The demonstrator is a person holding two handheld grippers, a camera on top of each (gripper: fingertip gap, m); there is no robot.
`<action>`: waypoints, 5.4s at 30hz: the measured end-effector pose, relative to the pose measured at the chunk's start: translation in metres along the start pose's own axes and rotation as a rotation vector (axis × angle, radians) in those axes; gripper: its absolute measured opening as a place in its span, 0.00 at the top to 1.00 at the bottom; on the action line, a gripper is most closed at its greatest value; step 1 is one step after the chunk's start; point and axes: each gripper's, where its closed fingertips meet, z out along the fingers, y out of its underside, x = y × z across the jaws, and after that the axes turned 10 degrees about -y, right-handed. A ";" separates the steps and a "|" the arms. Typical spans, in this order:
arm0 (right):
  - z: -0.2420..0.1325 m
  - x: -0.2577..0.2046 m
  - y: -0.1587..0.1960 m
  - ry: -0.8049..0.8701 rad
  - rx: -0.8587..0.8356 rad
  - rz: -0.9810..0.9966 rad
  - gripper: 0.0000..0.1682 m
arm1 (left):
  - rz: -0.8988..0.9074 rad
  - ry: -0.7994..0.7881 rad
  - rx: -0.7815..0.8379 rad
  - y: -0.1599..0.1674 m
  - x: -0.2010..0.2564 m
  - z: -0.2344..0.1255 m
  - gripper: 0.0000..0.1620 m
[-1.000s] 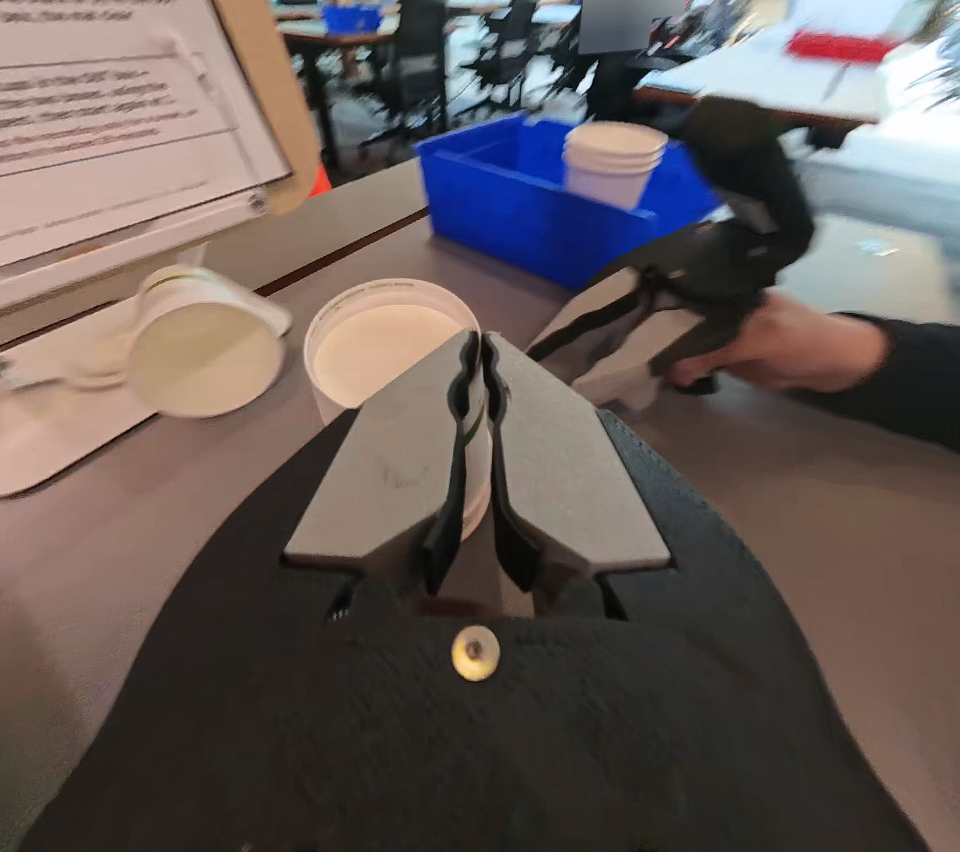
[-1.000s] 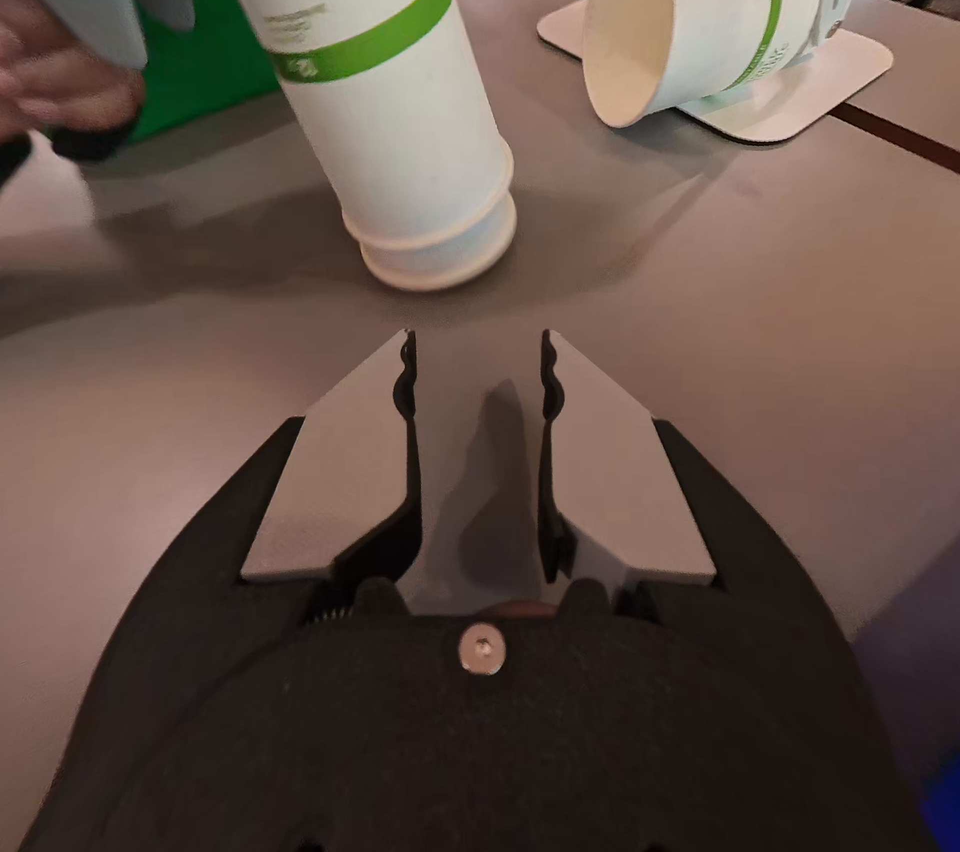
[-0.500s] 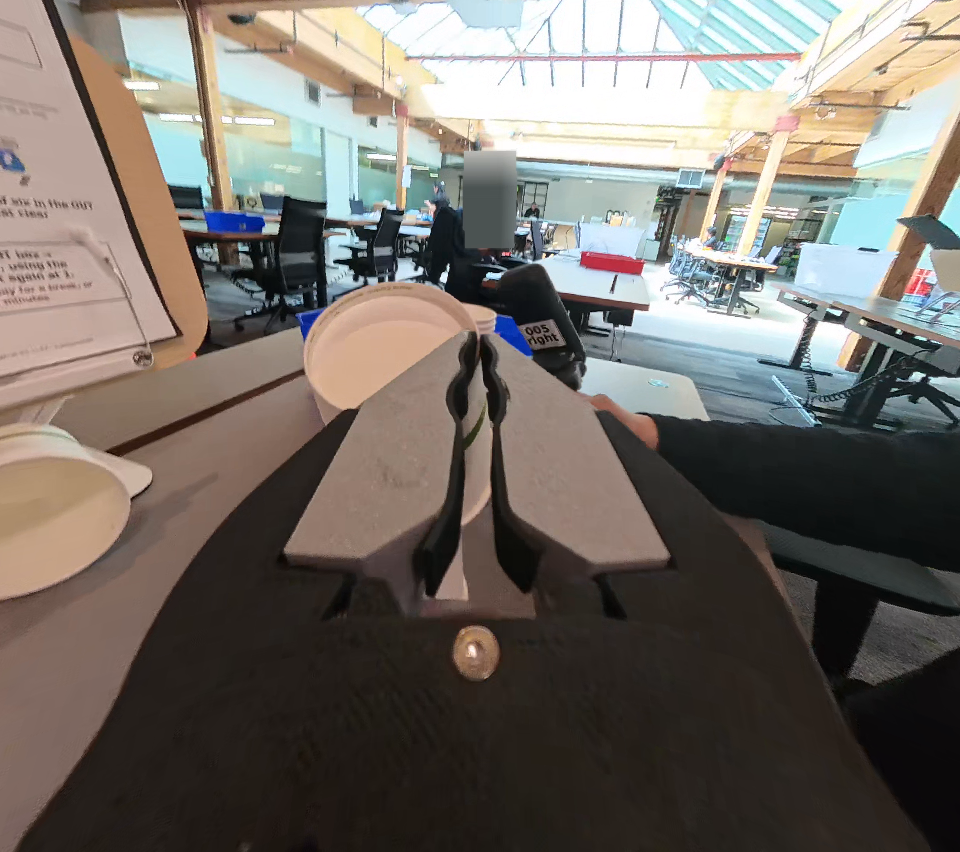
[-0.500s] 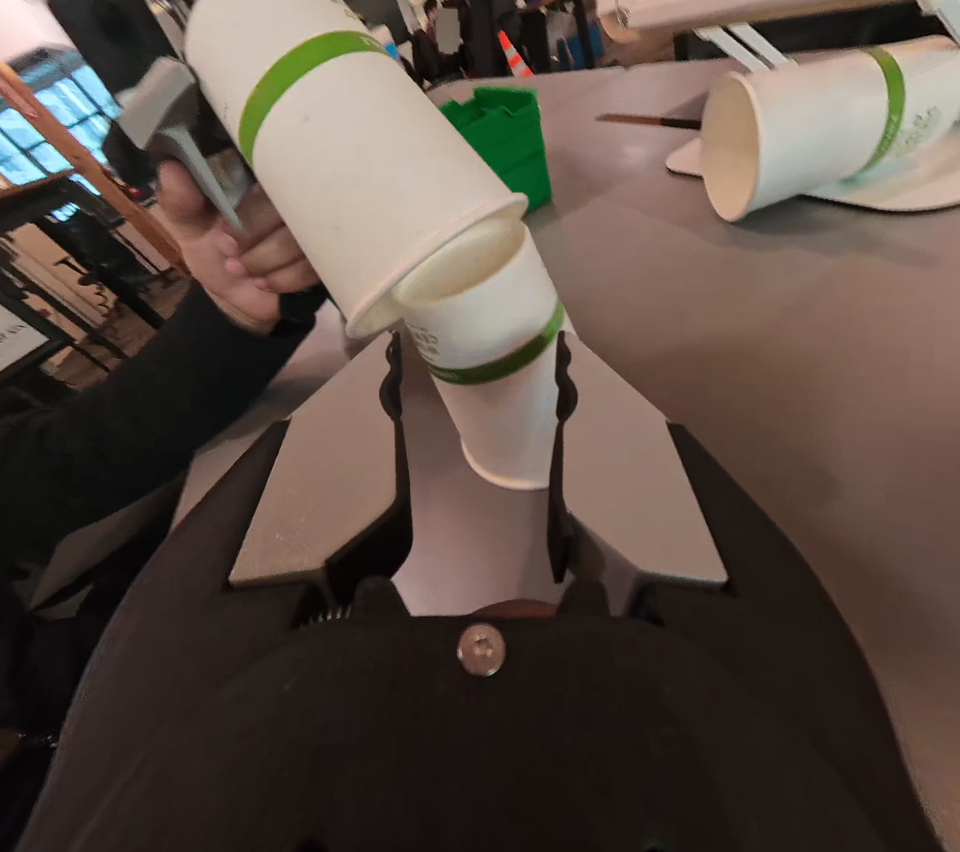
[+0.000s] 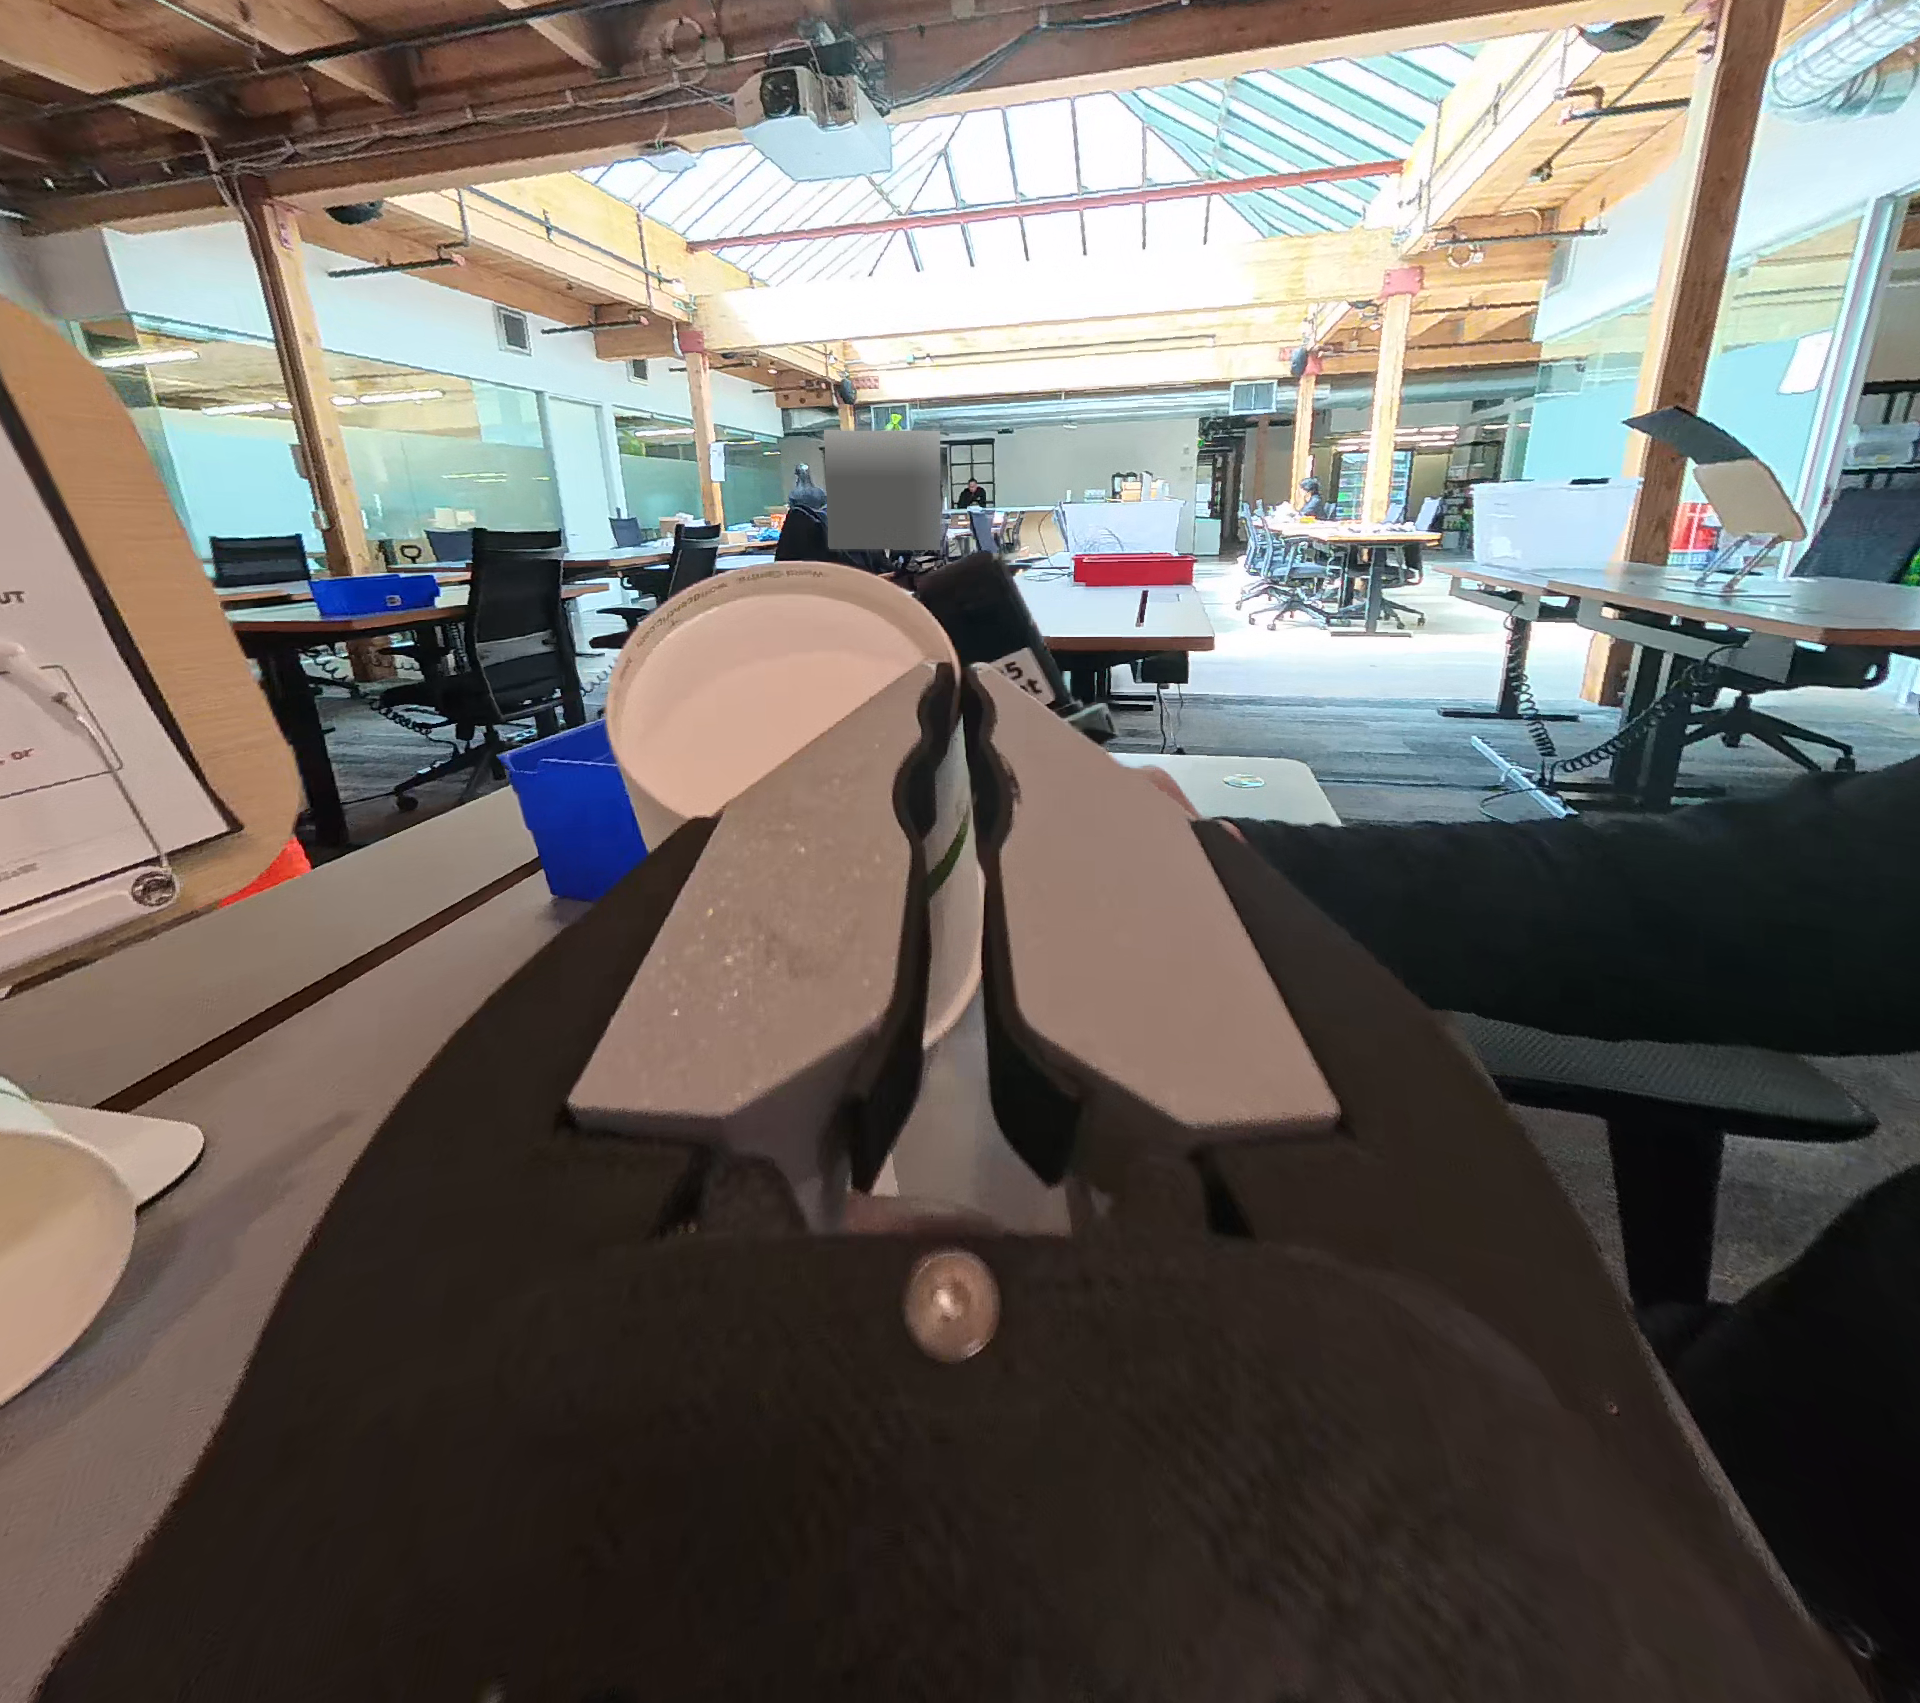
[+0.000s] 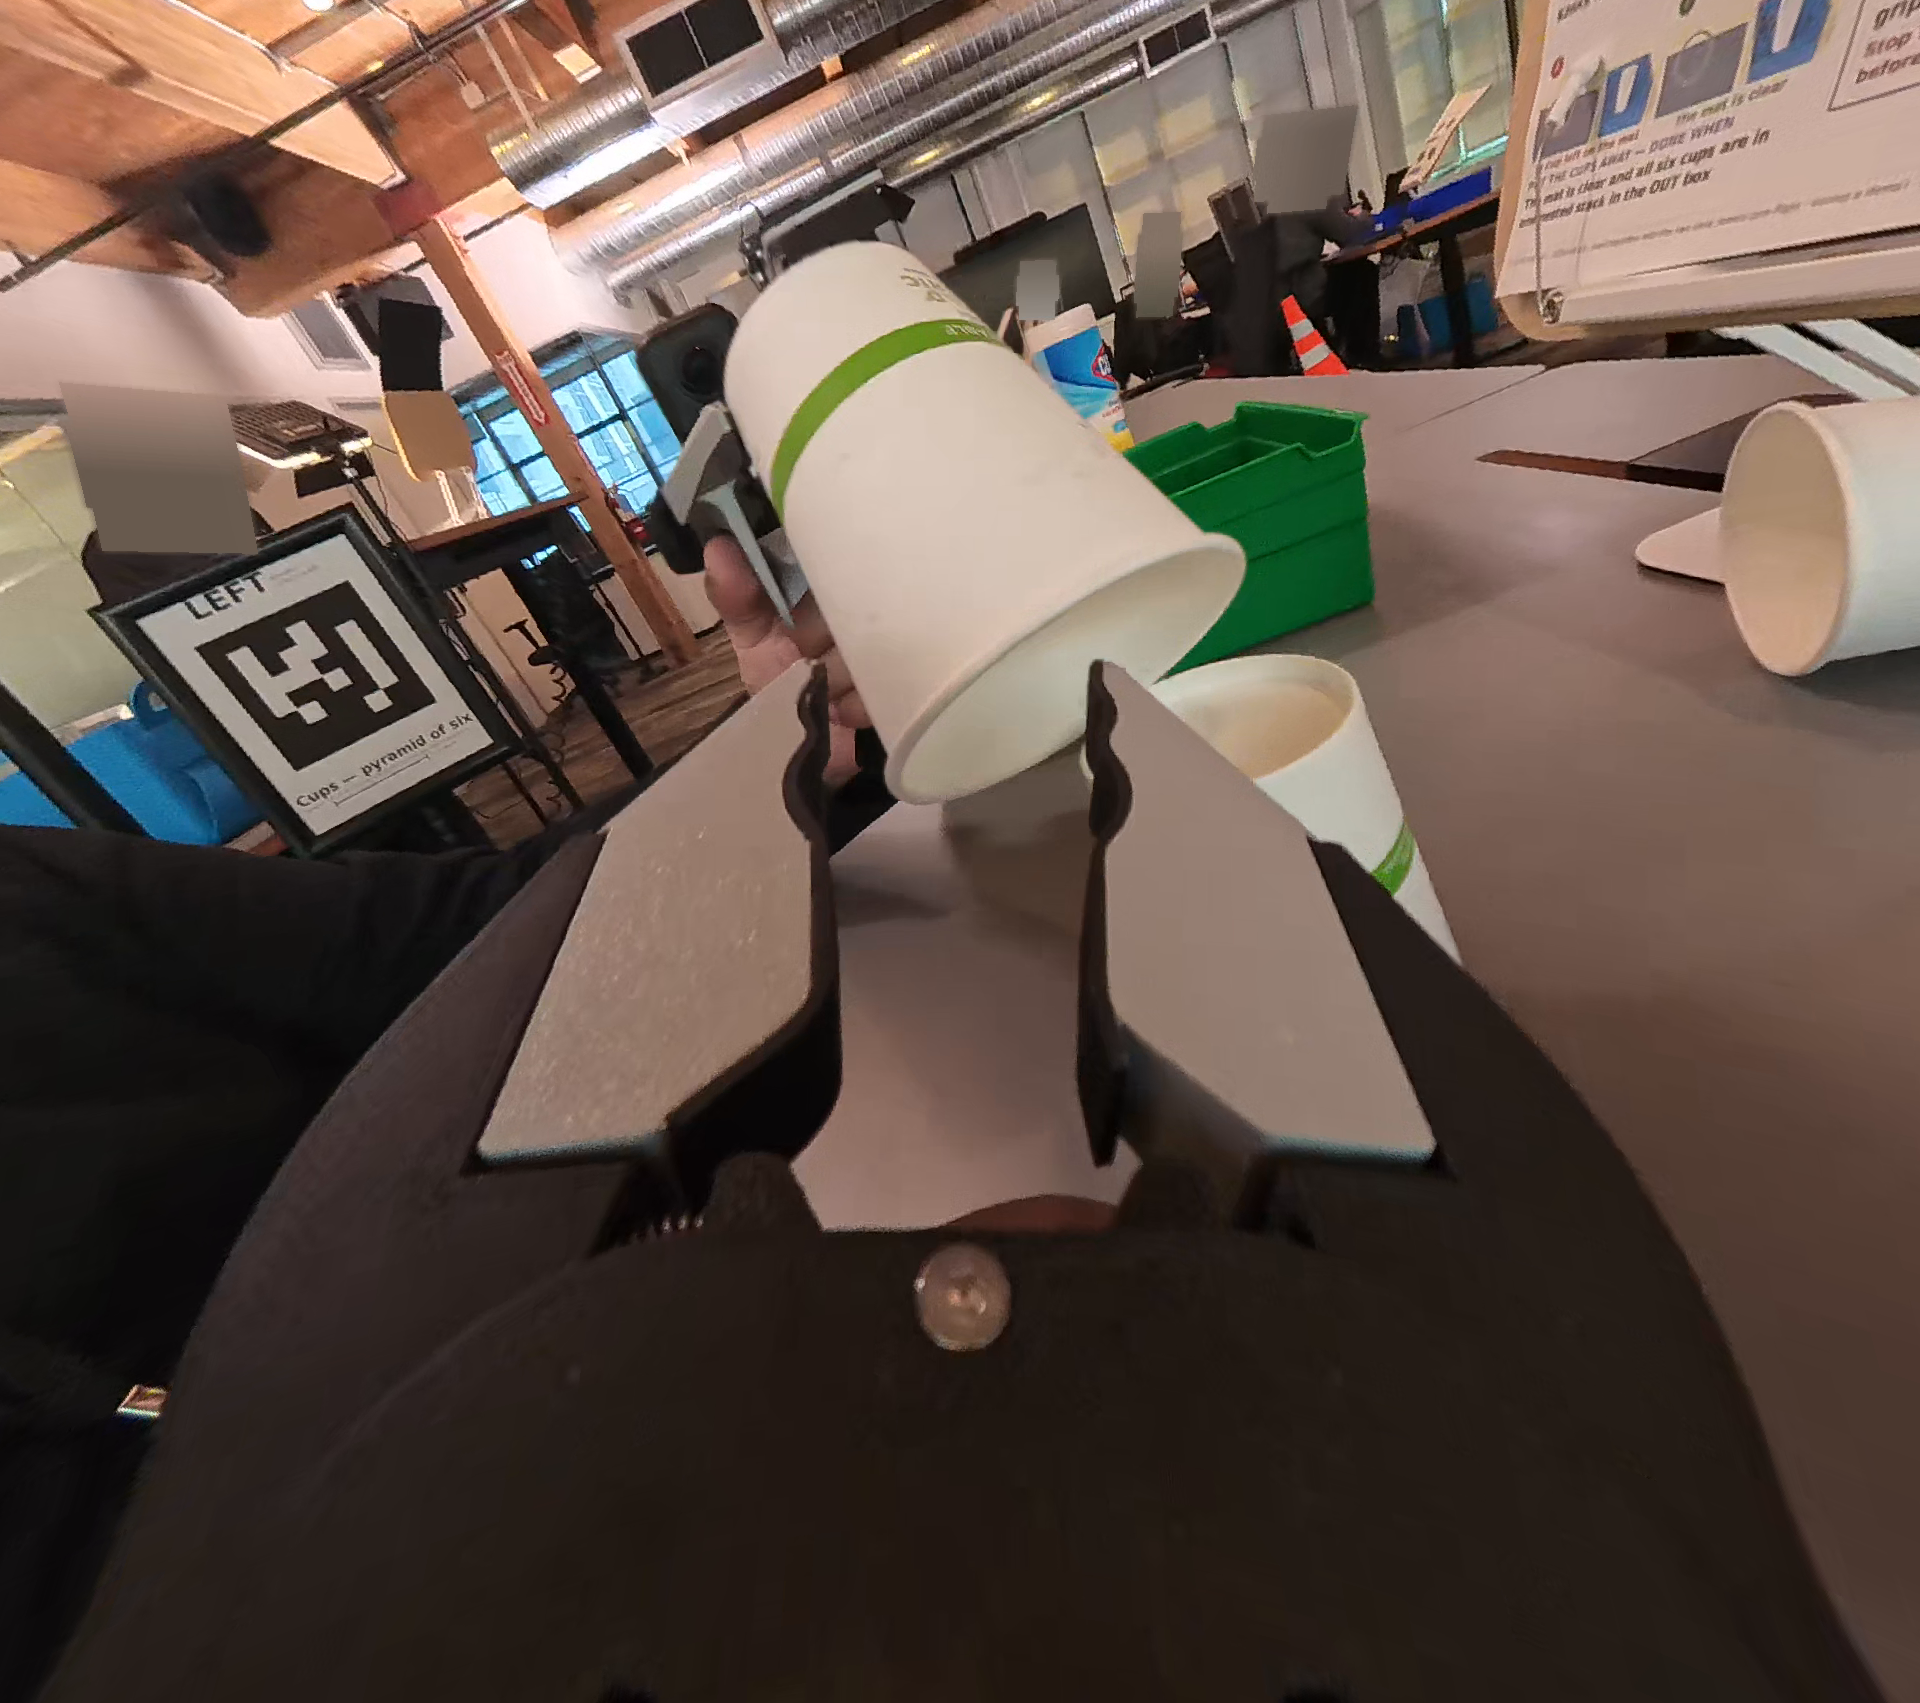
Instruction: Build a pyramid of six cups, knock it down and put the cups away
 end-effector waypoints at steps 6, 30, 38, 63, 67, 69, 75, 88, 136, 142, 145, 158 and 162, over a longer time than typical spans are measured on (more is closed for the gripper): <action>0.006 -0.008 0.006 -0.071 -0.012 0.043 0.73 | 0.037 0.050 0.032 -0.005 0.017 -0.001 1.00; -0.081 0.005 -0.084 0.969 -0.043 -0.914 1.00 | -0.099 -0.325 -0.085 0.029 -0.063 0.001 0.99; -0.152 -0.012 -0.123 1.316 -0.041 -0.985 1.00 | -0.098 -0.332 -0.204 0.057 -0.064 0.008 0.97; -0.234 0.025 -0.111 1.240 -1.106 -0.421 1.00 | -0.119 -0.347 -0.336 0.083 -0.069 0.008 0.94; -0.245 0.029 -0.101 1.234 -1.278 -0.285 1.00 | -0.114 -0.354 -0.350 0.088 -0.070 0.008 0.94; -0.248 0.034 -0.091 1.193 -1.321 -0.202 1.00 | -0.122 -0.354 -0.367 0.092 -0.071 0.007 0.94; -0.253 0.045 -0.101 1.265 -1.325 -0.180 0.73 | -0.138 -0.368 -0.431 0.106 -0.076 0.005 0.92; -0.042 0.034 0.005 0.529 -0.652 -0.254 0.76 | 0.049 -0.305 -0.364 0.097 -0.055 0.014 0.82; 0.012 0.029 0.079 0.175 -0.688 -0.347 1.00 | -0.206 -0.170 -0.138 0.051 -0.058 -0.002 0.98; 0.022 0.022 0.130 0.108 -0.939 -0.420 1.00 | -0.068 -0.170 -0.269 0.074 -0.047 0.005 1.00; 0.023 -0.005 0.131 -0.030 -0.938 -0.474 1.00 | 0.156 -0.291 -0.421 0.096 -0.064 -0.001 1.00; 0.018 0.010 0.081 0.223 -0.887 -0.887 0.81 | 0.910 0.049 -0.762 0.176 -0.001 -0.015 0.97; 0.005 0.030 0.103 0.306 -1.131 -1.080 1.00 | 0.998 0.043 -0.805 0.180 -0.003 -0.018 0.96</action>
